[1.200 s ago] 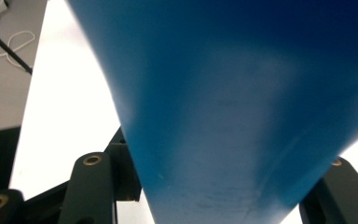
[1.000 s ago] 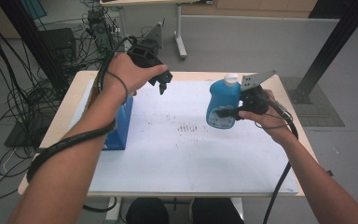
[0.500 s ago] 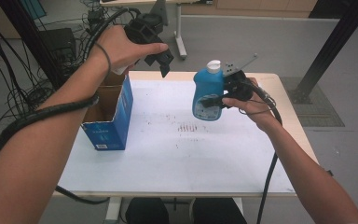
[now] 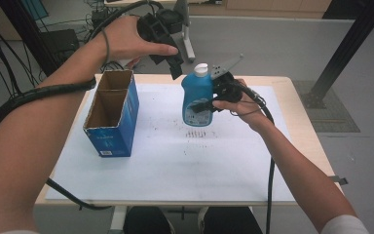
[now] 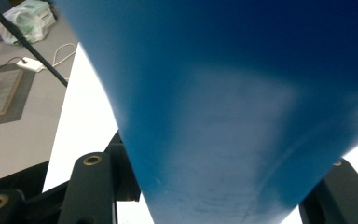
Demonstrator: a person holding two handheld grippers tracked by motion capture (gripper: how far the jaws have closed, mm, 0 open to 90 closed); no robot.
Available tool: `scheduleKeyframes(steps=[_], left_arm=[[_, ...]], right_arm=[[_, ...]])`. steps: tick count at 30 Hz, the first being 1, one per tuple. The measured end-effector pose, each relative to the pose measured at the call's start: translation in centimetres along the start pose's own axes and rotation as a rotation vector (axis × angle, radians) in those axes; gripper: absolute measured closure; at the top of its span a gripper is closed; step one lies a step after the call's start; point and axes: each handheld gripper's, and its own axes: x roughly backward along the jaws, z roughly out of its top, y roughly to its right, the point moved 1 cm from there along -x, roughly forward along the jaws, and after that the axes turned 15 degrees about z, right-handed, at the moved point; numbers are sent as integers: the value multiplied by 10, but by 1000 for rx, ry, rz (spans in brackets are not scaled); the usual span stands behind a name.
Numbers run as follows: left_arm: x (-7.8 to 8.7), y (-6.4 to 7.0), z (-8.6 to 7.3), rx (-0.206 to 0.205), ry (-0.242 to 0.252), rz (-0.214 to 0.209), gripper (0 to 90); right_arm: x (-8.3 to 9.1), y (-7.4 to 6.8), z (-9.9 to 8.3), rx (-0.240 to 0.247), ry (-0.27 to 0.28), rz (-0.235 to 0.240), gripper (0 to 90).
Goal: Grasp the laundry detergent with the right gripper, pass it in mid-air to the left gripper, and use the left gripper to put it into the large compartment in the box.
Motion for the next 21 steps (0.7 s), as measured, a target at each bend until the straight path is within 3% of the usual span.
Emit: scheduleKeyframes(steps=[3,9,10,15,21], left_arm=[[0,5,-1,-59,6,-9,50],[-1,16,-5,-117,16,-9,47],[-4,19,-6,-137,-1,-9,45],[-9,23,-10,-165,-29,-2,47],[-12,25,-13,-177,-25,-10,45]], right_arm=[[-9,1,3,24,-9,26,423],[-28,0,10,57,-17,86,423],[-32,-1,11,65,-18,99,423],[-41,-3,13,78,-20,134,423],[-55,-3,13,93,-23,171,423]])
